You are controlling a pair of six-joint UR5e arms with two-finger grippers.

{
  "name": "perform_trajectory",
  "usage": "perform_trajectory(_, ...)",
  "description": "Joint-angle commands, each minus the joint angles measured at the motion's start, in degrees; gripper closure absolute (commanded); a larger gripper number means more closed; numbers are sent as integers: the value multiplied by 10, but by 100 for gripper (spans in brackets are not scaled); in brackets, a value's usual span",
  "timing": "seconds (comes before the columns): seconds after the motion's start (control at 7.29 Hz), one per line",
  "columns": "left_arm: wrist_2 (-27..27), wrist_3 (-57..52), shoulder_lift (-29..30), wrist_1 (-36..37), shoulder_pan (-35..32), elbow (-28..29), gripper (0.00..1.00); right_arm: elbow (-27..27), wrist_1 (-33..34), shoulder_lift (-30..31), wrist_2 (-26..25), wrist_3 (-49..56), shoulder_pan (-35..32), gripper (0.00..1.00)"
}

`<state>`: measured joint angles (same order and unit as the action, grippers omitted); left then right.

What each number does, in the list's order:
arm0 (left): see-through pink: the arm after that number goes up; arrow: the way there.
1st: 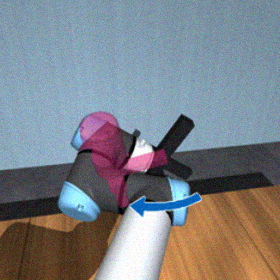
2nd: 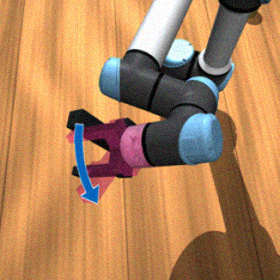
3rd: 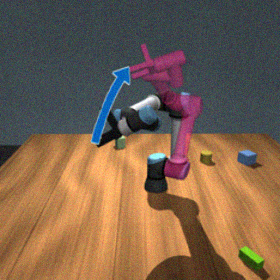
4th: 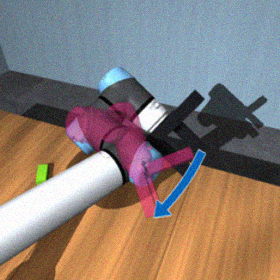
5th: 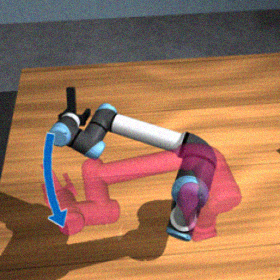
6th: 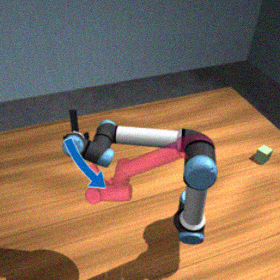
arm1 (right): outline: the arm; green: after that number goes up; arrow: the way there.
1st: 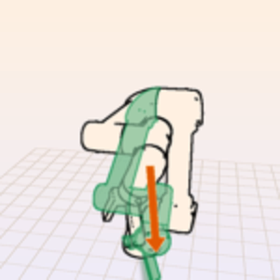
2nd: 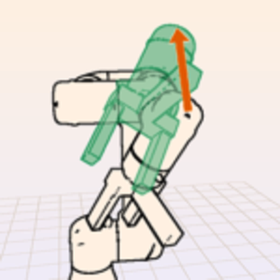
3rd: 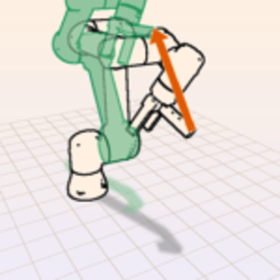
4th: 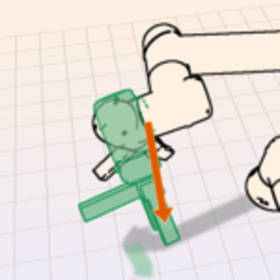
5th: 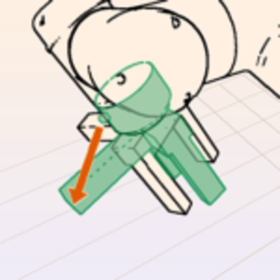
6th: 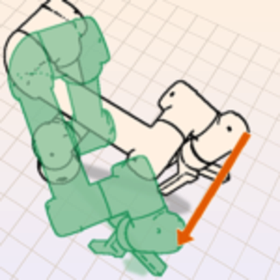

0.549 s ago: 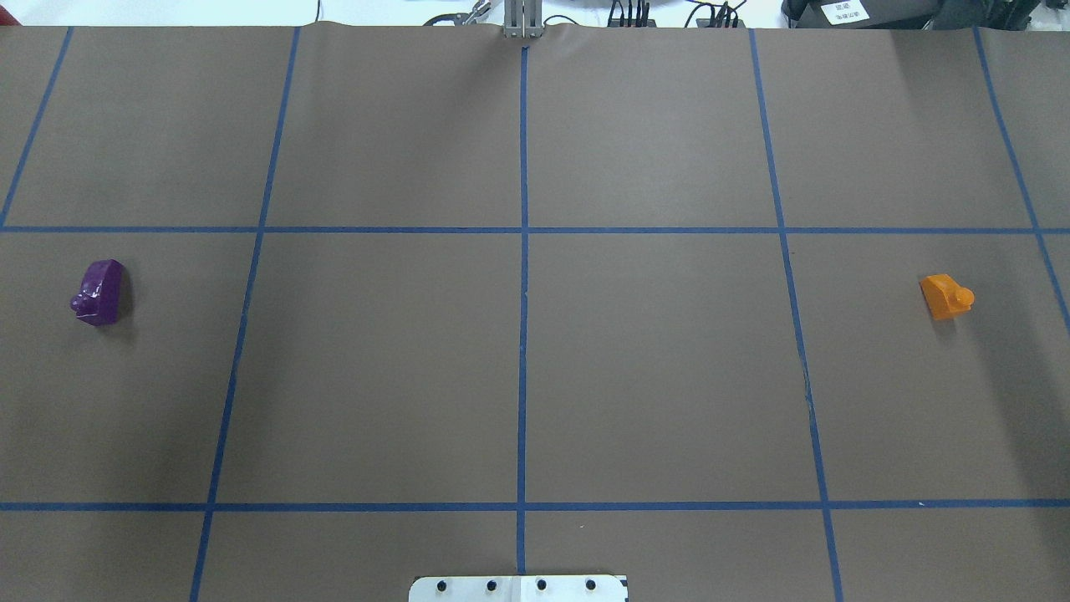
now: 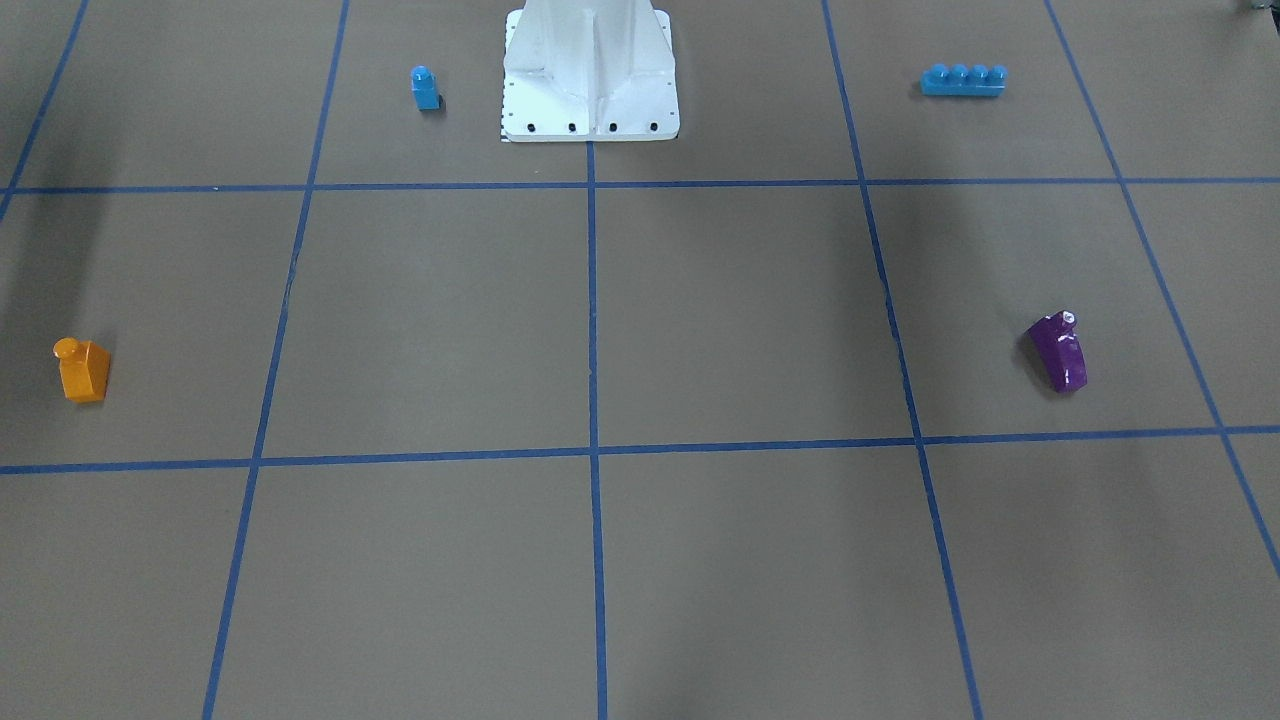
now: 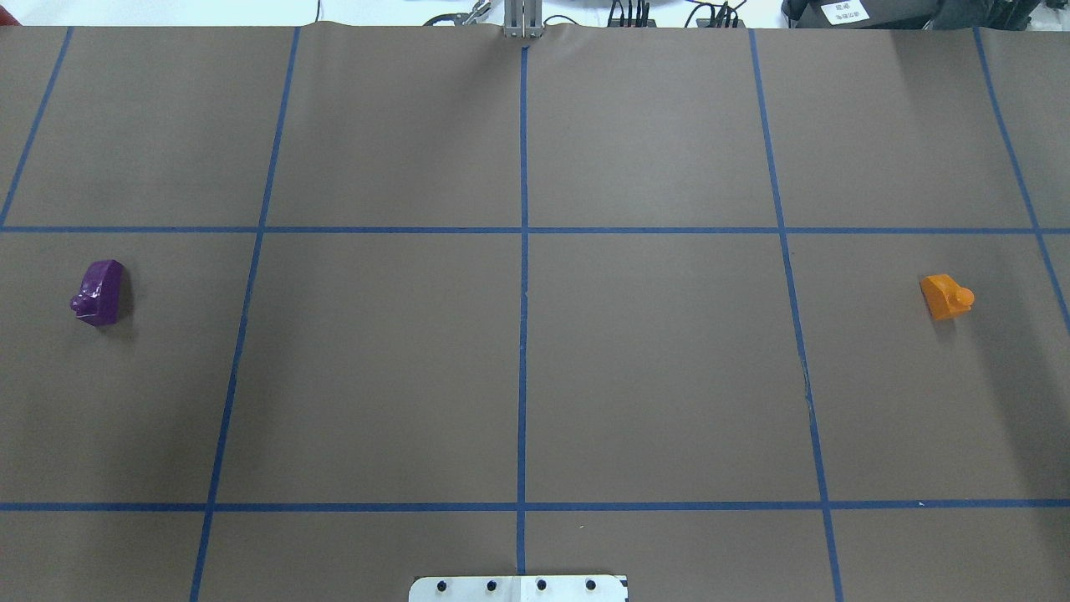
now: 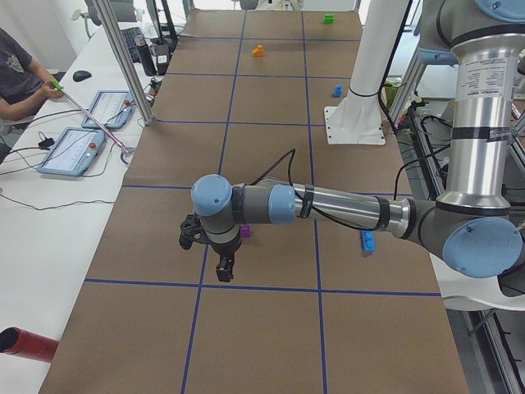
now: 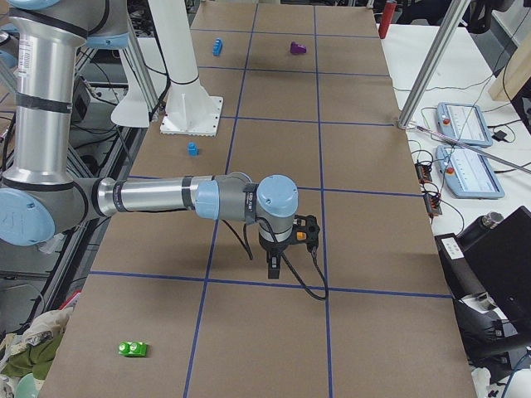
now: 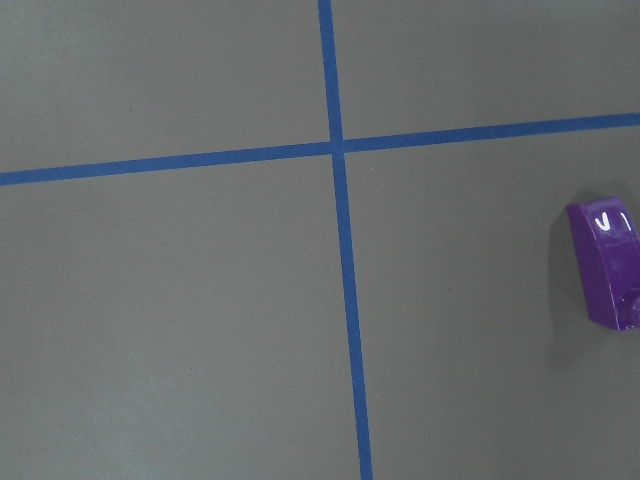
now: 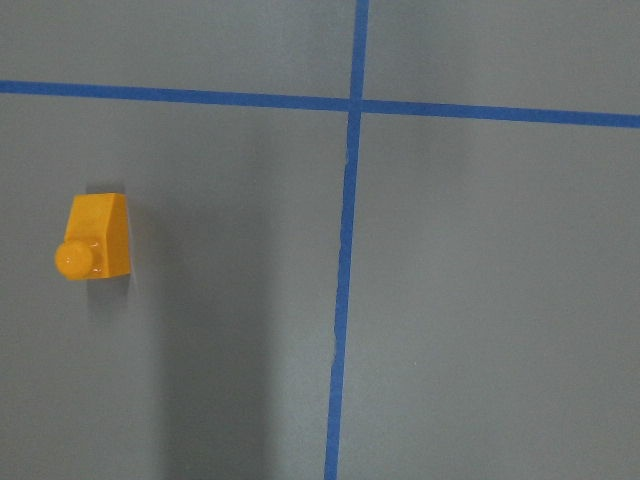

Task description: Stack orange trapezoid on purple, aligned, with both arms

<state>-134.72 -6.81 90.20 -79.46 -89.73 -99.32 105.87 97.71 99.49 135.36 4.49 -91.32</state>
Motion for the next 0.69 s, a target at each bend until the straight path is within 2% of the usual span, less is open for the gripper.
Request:
perform_trajectory(0.0, 1, 0, 22, -28, 10, -15, 0, 0, -7, -3, 4, -2, 0, 0)
perform_trajectory(0.27, -5, 80, 33, -121, 39, -4, 0, 1, -8, -17, 5, -2, 1, 0)
perform_trajectory(0.41, -5, 146, 38, -168, 50, -3, 0, -5, -7, -43, 3, -3, 0, 0)
perform_trajectory(0.55, -2, 239, 38, -194, 94, 7, 0, -10, -7, -44, 3, -1, 1, 0)
